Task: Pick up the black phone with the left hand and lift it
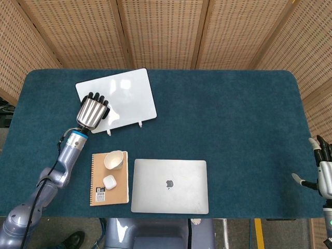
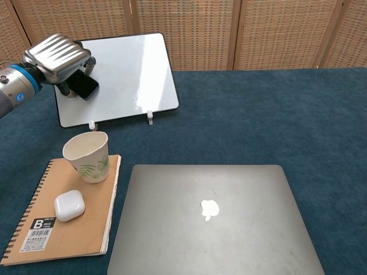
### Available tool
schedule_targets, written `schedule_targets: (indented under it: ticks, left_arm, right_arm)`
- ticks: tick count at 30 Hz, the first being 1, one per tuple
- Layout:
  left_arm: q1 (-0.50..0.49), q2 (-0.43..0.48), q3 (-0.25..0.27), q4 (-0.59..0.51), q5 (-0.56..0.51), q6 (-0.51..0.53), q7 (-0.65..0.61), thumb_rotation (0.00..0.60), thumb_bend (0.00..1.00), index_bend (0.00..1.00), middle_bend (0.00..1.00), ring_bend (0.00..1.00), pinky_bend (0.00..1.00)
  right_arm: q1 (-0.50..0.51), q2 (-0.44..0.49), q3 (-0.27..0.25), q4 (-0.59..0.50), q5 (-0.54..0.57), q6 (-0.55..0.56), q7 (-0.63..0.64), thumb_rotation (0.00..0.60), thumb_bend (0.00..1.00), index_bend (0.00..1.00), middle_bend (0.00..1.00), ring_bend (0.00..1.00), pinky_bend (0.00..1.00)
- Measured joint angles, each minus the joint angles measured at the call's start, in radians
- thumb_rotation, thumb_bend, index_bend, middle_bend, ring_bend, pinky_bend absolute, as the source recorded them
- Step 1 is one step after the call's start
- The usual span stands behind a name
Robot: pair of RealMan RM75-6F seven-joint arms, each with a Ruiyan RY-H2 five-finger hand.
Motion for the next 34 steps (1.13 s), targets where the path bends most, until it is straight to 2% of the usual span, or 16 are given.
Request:
schedule_targets:
  ticks: [3, 11, 14, 18, 22, 26, 28, 34]
  left_arm:
    - [-0.005, -0.018, -0.011, 0.016, -0.022, -0.018, 0.042, 0.6, 0.0, 0.01, 0.0, 0.0, 0.12]
    - [-0.008, -0.028, -0.005, -0.001, -0.031, 0.026, 0.059, 0.6, 0.0, 0.0, 0.0, 0.0, 0.08]
    - [0.004, -0.003, 0.011, -0.038, -0.014, 0.076, 0.038, 0.6, 0.0, 0.0, 0.0, 0.0, 0.06]
    - [0.033, 0.07, 0.038, -0.144, 0.019, 0.169, 0.003, 0.6, 0.0, 0.0, 0.0, 0.0, 0.04]
    - [0.068, 0.173, 0.058, -0.307, 0.043, 0.241, -0.005, 0.6, 0.0, 0.0, 0.0, 0.0, 0.01]
    - [0.119, 0.29, 0.07, -0.518, 0.043, 0.288, 0.01, 0.6, 0.0, 0.0, 0.0, 0.0, 0.0]
    - [0.163, 0.376, 0.077, -0.684, 0.028, 0.309, 0.032, 0.6, 0.0, 0.0, 0.0, 0.0, 0.0]
    - [0.318, 0.599, 0.107, -1.061, -0.042, 0.363, 0.031, 0.6, 0.0, 0.0, 0.0, 0.0, 0.0]
  right_arm:
    - [0.0, 0.001, 0.0, 0.001, 0.0, 0.0, 0.003, 0.6, 0.0, 0.0, 0.0, 0.0, 0.0]
    - [-0.004, 0.006, 0.001, -0.003, -0.005, 0.01, 0.017, 0.6, 0.0, 0.0, 0.0, 0.0, 0.0]
    - [-0.006, 0.011, -0.001, -0.007, -0.014, 0.016, 0.024, 0.6, 0.0, 0.0, 0.0, 0.0, 0.0]
    - [-0.01, 0.016, -0.005, -0.014, -0.028, 0.028, 0.029, 0.6, 0.0, 0.0, 0.0, 0.0, 0.0]
    - [-0.015, 0.022, -0.008, -0.023, -0.042, 0.044, 0.035, 0.6, 0.0, 0.0, 0.0, 0.0, 0.0]
    - [-0.025, 0.029, -0.011, -0.034, -0.053, 0.064, 0.045, 0.6, 0.0, 0.0, 0.0, 0.0, 0.0]
    - [-0.027, 0.031, -0.012, -0.036, -0.056, 0.068, 0.047, 0.6, 0.0, 0.0, 0.0, 0.0, 0.0]
    - [-0.034, 0.036, -0.017, -0.046, -0.072, 0.087, 0.049, 0.6, 0.0, 0.0, 0.0, 0.0, 0.0]
